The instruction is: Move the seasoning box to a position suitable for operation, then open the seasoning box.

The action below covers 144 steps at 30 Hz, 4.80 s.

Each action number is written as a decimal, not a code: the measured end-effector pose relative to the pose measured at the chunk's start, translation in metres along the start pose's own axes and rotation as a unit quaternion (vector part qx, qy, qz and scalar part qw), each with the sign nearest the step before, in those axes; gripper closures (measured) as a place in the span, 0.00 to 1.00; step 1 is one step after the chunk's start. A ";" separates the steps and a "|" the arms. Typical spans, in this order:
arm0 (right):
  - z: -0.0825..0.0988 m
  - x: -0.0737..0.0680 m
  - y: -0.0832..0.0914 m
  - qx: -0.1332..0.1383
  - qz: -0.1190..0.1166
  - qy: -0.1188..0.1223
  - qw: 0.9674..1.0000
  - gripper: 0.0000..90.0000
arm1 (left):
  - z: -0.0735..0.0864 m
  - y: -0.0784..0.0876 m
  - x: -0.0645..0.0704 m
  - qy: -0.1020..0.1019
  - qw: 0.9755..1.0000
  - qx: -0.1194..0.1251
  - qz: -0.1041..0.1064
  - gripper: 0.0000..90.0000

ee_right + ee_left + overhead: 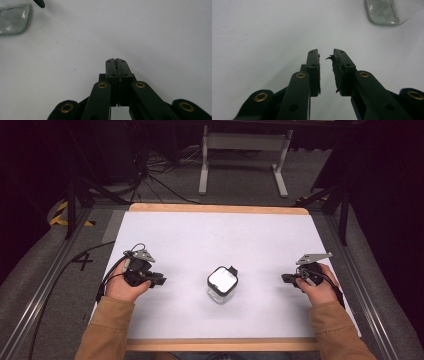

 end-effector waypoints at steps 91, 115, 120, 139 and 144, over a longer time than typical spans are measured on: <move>0.003 -0.002 0.024 0.028 -0.010 0.002 1.000 0.99 | -0.045 -0.061 0.120 -0.124 0.987 -0.067 0.079 0.98; -0.001 -0.018 0.024 0.035 -0.025 0.014 0.999 1.00 | -0.082 -0.006 0.100 -0.076 0.993 0.054 0.076 0.95; -0.011 -0.030 0.024 0.041 -0.043 0.027 0.998 1.00 | -0.083 0.004 0.092 -0.066 0.993 0.065 0.069 0.94; -0.090 -0.095 0.002 0.051 -0.125 0.111 0.985 1.00 | -0.073 0.030 0.073 -0.034 0.995 0.084 0.049 0.92; -0.111 -0.116 -0.016 0.045 -0.149 0.136 0.978 1.00 | -0.069 0.032 0.071 -0.027 0.995 0.086 0.044 0.92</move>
Point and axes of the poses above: each handheld gripper's, and its own axes: y roughly backward along the jaws, z roughly out of its underside, x roughly to its right, the point moved 10 cm from there along -y, roughly forward along the jaws, and after that the axes turned 9 degrees about -z, right-handed, at the moved point
